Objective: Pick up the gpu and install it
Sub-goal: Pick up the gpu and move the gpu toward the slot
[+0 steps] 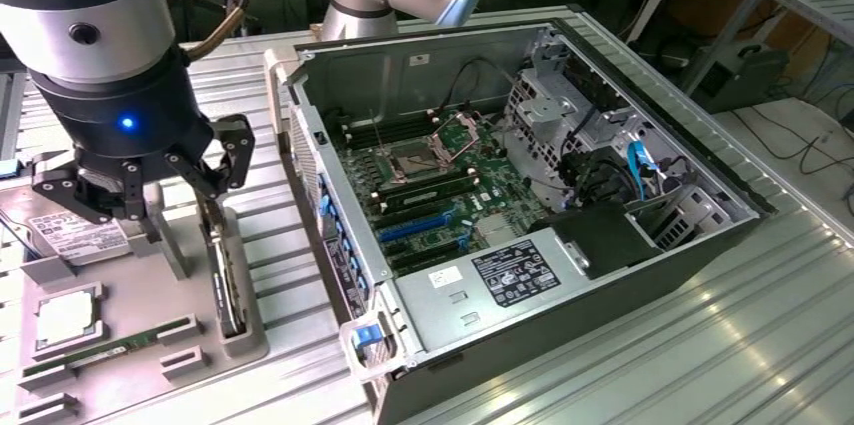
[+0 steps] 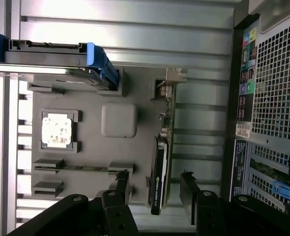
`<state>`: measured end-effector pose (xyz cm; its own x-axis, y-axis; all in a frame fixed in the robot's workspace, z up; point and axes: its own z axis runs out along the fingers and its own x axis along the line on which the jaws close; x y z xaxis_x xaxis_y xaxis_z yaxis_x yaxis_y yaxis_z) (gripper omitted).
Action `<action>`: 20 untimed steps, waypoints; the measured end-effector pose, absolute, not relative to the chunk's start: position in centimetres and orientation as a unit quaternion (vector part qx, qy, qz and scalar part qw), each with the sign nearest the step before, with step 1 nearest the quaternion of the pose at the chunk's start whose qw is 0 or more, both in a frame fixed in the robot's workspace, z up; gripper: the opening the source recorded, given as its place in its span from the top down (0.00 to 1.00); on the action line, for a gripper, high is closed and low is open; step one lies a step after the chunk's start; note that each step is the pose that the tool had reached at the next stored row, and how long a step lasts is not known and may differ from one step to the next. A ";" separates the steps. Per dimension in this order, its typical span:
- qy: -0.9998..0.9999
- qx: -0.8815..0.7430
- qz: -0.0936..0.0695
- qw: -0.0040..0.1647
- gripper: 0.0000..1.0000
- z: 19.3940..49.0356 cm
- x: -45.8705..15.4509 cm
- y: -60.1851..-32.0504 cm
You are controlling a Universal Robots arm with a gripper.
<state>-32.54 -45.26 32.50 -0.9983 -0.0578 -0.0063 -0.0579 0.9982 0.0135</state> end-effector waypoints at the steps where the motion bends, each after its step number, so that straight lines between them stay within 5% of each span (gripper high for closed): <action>1: 1.000 -0.029 0.007 0.003 0.46 32.4 -32.5 -45.3; 20: 1.000 -0.028 0.006 0.007 0.46 30.8 -32.6 -45.3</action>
<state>-32.61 -45.26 30.82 -0.9983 -0.0567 -0.0140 -0.0569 0.9983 0.0123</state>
